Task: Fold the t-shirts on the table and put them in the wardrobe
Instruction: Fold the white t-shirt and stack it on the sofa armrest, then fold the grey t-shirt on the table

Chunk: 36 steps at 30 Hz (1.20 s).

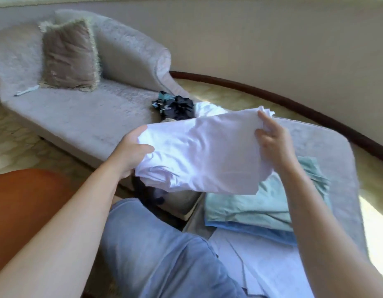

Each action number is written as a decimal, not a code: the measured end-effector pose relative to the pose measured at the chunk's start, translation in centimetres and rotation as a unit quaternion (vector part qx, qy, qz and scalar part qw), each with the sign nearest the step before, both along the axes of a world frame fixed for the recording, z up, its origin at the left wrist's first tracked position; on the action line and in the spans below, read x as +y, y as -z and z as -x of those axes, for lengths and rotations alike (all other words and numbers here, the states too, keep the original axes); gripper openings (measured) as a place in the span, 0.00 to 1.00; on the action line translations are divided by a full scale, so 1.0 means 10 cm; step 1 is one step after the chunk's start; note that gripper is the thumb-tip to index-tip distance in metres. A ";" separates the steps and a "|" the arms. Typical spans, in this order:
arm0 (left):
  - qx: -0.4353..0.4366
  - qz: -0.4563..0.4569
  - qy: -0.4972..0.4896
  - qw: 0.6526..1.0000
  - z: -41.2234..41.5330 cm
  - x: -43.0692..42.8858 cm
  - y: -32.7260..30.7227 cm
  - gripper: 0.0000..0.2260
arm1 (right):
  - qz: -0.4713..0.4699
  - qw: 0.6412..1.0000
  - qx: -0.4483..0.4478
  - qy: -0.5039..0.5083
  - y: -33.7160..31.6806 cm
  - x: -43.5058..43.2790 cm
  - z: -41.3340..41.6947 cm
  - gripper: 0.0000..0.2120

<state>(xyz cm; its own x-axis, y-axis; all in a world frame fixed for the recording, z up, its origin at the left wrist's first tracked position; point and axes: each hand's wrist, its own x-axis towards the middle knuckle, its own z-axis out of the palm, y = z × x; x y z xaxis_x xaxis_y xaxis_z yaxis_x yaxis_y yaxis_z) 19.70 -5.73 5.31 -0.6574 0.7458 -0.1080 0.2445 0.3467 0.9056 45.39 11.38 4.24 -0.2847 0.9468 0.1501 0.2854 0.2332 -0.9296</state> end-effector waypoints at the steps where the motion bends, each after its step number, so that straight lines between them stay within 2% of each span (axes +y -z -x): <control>1: -0.016 -0.011 0.019 1.000 -0.12 0.15 0.00 0.30 | 0.002 1.000 -0.006 0.020 -0.05 0.06 -0.20 0.26; 4: -0.064 -0.044 0.074 0.994 -0.49 0.57 0.05 0.37 | -0.012 0.997 -0.022 0.078 -0.18 0.19 -0.80 0.26; 7: -0.077 0.006 0.113 0.991 -0.85 0.80 0.38 0.34 | 0.013 0.991 -0.053 0.124 -0.12 0.26 -1.27 0.25; 9: -0.057 0.089 0.155 0.982 -1.11 0.81 0.74 0.33 | 0.069 0.978 -0.154 0.122 0.16 0.30 -1.52 0.23; 12: 0.008 0.190 0.211 0.959 -1.36 0.72 1.14 0.33 | 0.168 0.925 -0.336 0.058 0.64 0.29 -1.76 0.17; 14: 0.051 0.200 0.213 0.955 -1.39 0.70 1.17 0.33 | 0.157 0.900 -0.403 0.063 0.77 0.30 -1.74 0.14; 18: 0.104 0.153 0.184 0.965 -1.12 0.72 1.02 0.30 | 0.089 0.916 -0.377 0.105 0.63 0.38 -1.27 0.23; 21: 0.124 0.159 0.138 0.970 -0.85 0.68 0.89 0.19 | 0.010 0.937 -0.345 0.046 0.46 0.39 -0.68 0.22; 24: 0.144 0.165 0.087 0.972 -0.51 0.60 0.84 0.27 | -0.025 0.940 -0.336 -0.055 0.38 0.35 0.02 0.17; 30: 0.185 0.192 -0.004 0.964 0.27 0.38 0.80 0.25 | -0.069 0.880 -0.410 -0.228 0.64 0.30 1.33 0.19; 36: 0.210 0.215 -0.055 0.952 0.99 0.23 0.96 0.24 | -0.141 0.783 -0.519 -0.314 1.17 0.43 2.24 0.20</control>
<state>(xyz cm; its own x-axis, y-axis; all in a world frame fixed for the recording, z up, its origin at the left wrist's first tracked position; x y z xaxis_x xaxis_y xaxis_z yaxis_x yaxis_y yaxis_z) 9.80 -3.41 -4.29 -0.7811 0.6166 -0.0981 0.4949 0.7073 0.5048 22.95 15.69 -7.46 -0.7873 0.5427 -0.2926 0.5998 0.7842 -0.1593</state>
